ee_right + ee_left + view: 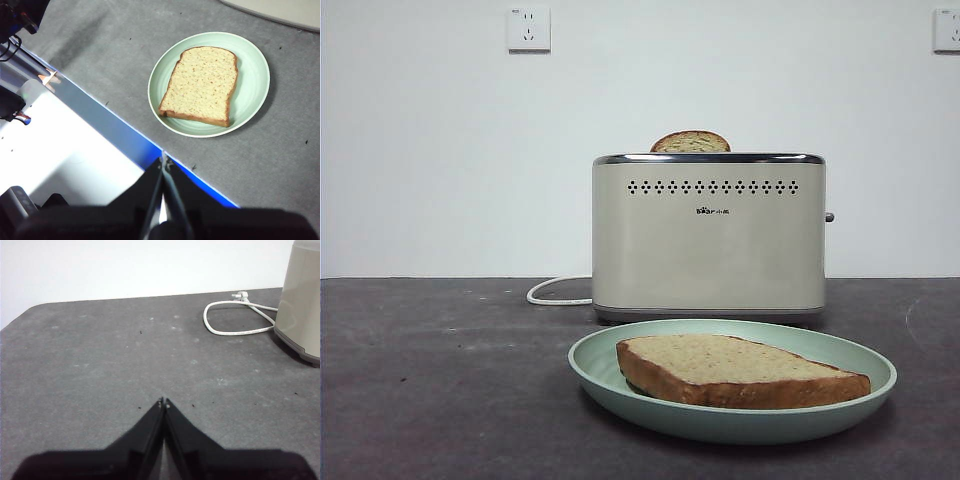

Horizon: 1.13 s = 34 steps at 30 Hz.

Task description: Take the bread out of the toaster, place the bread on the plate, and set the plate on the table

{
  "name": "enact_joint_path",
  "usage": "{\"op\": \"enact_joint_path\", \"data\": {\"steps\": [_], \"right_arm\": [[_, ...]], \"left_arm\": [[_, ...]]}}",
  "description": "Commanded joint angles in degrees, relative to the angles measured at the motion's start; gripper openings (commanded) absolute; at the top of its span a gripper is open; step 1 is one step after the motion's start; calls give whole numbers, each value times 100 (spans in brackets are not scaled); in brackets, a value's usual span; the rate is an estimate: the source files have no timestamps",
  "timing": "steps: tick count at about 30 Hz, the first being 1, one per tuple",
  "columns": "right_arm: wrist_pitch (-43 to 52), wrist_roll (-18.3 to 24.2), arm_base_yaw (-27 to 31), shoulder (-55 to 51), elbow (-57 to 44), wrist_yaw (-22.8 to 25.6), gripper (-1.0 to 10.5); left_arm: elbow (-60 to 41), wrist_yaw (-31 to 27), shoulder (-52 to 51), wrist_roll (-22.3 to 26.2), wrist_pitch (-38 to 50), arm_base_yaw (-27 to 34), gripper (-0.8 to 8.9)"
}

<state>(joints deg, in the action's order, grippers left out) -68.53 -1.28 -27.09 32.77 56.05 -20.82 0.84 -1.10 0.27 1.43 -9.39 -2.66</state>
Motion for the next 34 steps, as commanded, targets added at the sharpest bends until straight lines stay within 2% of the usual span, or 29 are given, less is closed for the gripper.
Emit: {"op": "enact_joint_path", "data": {"steps": [1, 4, 7, 10, 15, 20, 23, 28, 31, 34], "right_arm": [[31, -35, -7, -7, -50, 26, 3], [35, 4, 22, -7, -50, 24, 3], [131, 715, 195, -28, -50, 33, 3], [651, 977, 527, -94, -55, 35, 3], [2096, 986, 1250, -306, -203, 37, 3], [3344, 960, 1727, -739, -940, 90, 3], [4153, 789, 1891, -1152, -1746, 538, 3], [5560, 387, 1950, -1864, -3298, 1615, 3], [5888, 365, 1950, -2253, -3995, 2105, 3], [6008, 367, 1950, -2575, -4535, 2288, 3]], "left_arm": [[-66, -22, -15, -35, 28, 17, -4], [-66, -22, -15, -35, 28, 17, -4], [-66, -22, -15, -35, 28, 17, -4], [-66, -22, -15, -35, 28, 17, -4], [-66, -22, -15, -35, 28, 17, -4], [-66, -22, -15, -35, 28, 15, -4], [-66, -22, -15, -35, 28, 15, -4], [-66, -22, -15, -35, 28, 15, -4], [-66, -22, -15, -35, 28, 15, -3], [-66, -22, -15, -35, 28, 15, -4]]}}
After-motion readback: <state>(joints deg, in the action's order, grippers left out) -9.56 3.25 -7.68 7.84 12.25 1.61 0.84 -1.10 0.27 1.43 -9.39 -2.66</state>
